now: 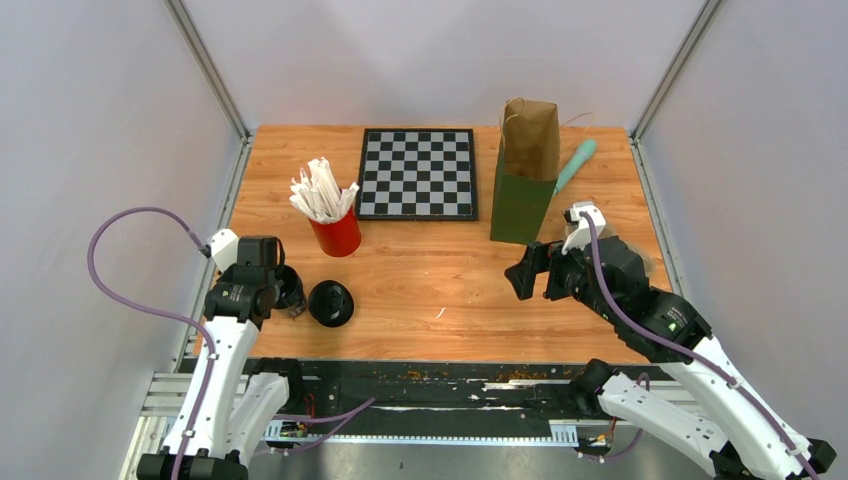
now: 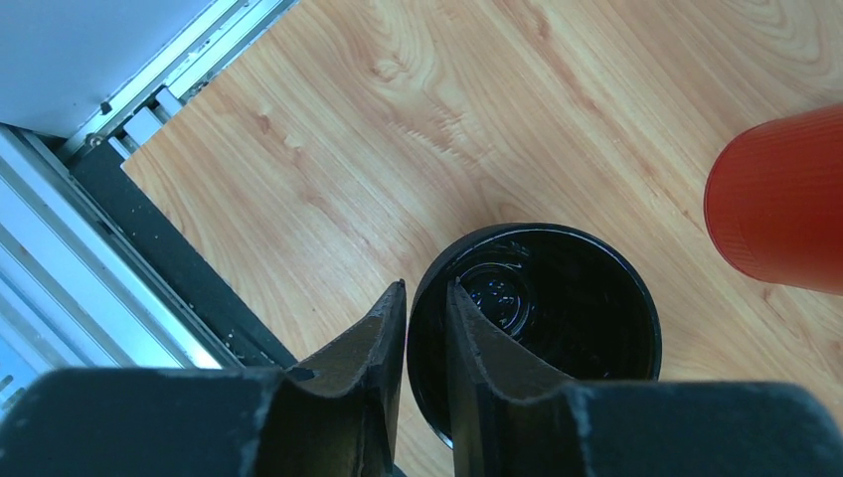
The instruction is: Pack the takeout coffee
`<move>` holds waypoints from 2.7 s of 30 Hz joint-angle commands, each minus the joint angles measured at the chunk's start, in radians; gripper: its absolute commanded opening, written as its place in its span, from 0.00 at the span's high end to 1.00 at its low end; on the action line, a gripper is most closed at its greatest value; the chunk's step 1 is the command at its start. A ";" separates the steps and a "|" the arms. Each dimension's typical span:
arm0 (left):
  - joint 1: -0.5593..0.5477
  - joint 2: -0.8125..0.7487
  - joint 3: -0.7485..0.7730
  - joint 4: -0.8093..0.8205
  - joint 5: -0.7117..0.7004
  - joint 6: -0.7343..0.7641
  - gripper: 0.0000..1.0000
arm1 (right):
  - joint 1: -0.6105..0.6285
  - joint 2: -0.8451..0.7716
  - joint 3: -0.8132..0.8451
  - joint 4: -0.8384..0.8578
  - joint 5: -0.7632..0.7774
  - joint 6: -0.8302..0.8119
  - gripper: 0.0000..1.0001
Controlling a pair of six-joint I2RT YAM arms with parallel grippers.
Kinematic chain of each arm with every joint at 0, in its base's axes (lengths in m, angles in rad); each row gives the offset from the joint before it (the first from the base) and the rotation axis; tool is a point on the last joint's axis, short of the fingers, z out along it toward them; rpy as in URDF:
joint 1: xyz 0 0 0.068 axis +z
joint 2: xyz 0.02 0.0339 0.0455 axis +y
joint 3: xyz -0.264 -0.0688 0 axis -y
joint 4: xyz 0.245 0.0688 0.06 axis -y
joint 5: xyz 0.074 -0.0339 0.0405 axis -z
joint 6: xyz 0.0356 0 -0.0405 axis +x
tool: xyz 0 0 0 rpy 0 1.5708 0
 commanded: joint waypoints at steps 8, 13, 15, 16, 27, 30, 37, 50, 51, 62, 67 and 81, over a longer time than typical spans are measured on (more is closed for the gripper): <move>0.009 0.001 -0.009 0.042 -0.017 -0.001 0.74 | 0.005 -0.002 0.035 0.001 0.014 0.015 0.05; 0.009 -0.001 -0.010 0.042 -0.014 -0.001 0.72 | 0.006 -0.006 0.039 -0.005 0.017 0.013 0.05; 0.008 0.002 -0.012 0.043 -0.013 -0.001 0.70 | 0.006 -0.007 0.040 -0.004 0.018 0.014 0.05; 0.009 0.004 -0.012 0.043 -0.011 -0.002 0.69 | 0.006 -0.007 0.039 -0.005 0.018 0.014 0.05; 0.009 0.006 -0.013 0.046 -0.010 0.001 0.81 | 0.006 -0.006 0.039 -0.001 0.018 0.015 0.05; 0.008 0.003 -0.012 0.047 -0.009 0.003 0.82 | 0.006 -0.006 0.039 -0.003 0.019 0.014 0.05; 0.009 0.001 -0.009 0.046 -0.005 0.012 0.88 | 0.006 -0.006 0.036 -0.004 0.018 0.015 0.05; 0.008 -0.030 -0.009 0.063 0.025 0.044 1.00 | 0.005 -0.003 0.028 -0.014 0.021 0.022 0.06; 0.008 -0.036 -0.009 0.065 0.025 0.046 1.00 | 0.005 -0.003 0.027 -0.014 0.021 0.023 0.06; 0.009 -0.090 -0.003 0.058 0.027 0.046 1.00 | 0.006 0.005 0.020 -0.023 0.031 0.021 0.06; 0.009 -0.109 0.041 0.031 0.036 0.027 1.00 | 0.005 0.013 0.022 -0.019 0.023 0.009 0.06; 0.007 -0.124 0.297 -0.035 0.140 0.131 1.00 | 0.006 0.001 0.082 0.014 0.011 -0.059 0.06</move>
